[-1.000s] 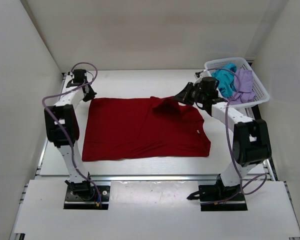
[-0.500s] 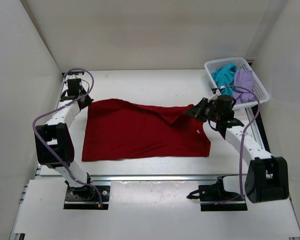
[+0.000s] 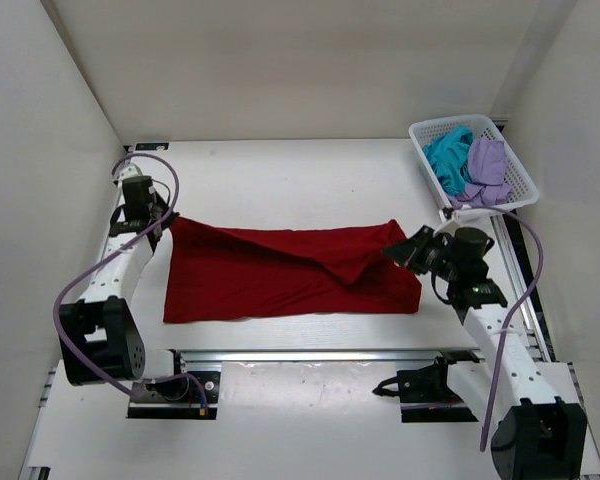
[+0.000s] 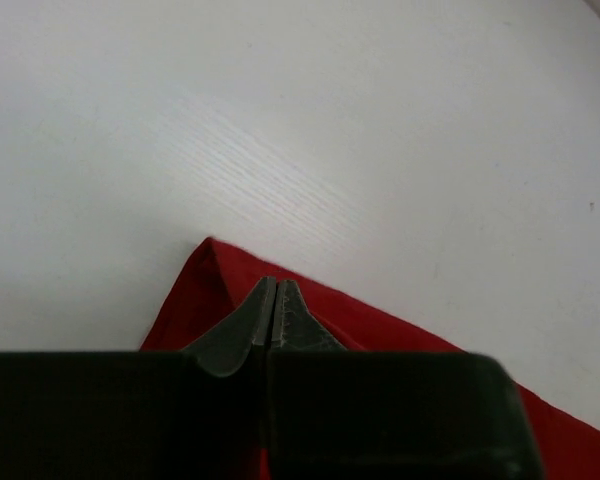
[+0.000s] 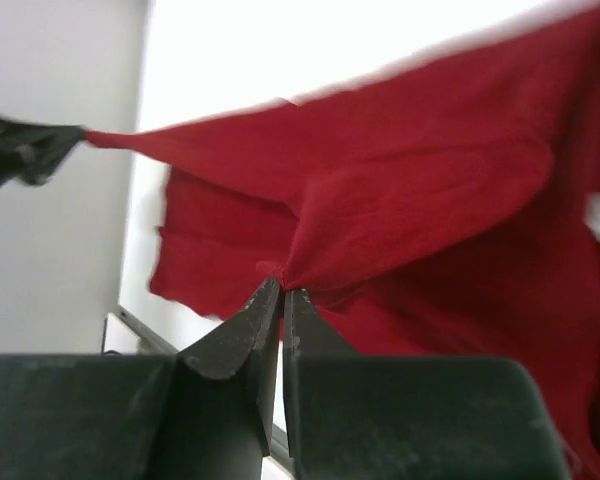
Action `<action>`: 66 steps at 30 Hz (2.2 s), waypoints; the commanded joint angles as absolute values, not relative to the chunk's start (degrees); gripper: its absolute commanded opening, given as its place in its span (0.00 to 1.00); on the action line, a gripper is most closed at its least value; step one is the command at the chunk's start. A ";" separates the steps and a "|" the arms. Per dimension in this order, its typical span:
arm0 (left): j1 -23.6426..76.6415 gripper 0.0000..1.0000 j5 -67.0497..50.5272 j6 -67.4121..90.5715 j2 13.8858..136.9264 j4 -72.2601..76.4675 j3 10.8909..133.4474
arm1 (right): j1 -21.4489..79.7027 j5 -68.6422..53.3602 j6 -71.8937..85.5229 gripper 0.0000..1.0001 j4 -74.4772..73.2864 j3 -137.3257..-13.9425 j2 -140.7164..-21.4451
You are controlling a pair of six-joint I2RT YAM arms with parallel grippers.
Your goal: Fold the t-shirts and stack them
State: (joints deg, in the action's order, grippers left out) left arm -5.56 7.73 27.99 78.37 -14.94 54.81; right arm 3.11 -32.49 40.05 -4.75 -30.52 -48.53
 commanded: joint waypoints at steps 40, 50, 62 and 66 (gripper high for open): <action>14.75 0.36 1.84 35.94 66.45 -8.35 44.14 | 37.17 1.41 29.19 0.00 -12.74 -32.16 -59.63; 28.83 0.34 0.18 39.55 63.46 1.21 28.84 | 42.71 3.96 23.03 0.14 -11.33 -43.59 -80.05; 25.66 0.34 -2.81 39.20 62.40 4.39 26.72 | 40.34 6.50 20.92 0.24 -13.97 -47.72 -87.10; 26.45 0.35 -2.99 39.90 62.23 4.83 26.10 | 40.08 7.56 20.65 0.24 -14.59 -48.16 -87.28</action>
State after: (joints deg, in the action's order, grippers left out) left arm 26.11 -1.76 39.40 63.22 2.94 26.74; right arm 40.45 5.78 21.37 -14.98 -46.13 -87.59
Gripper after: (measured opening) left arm 0.344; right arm 0.239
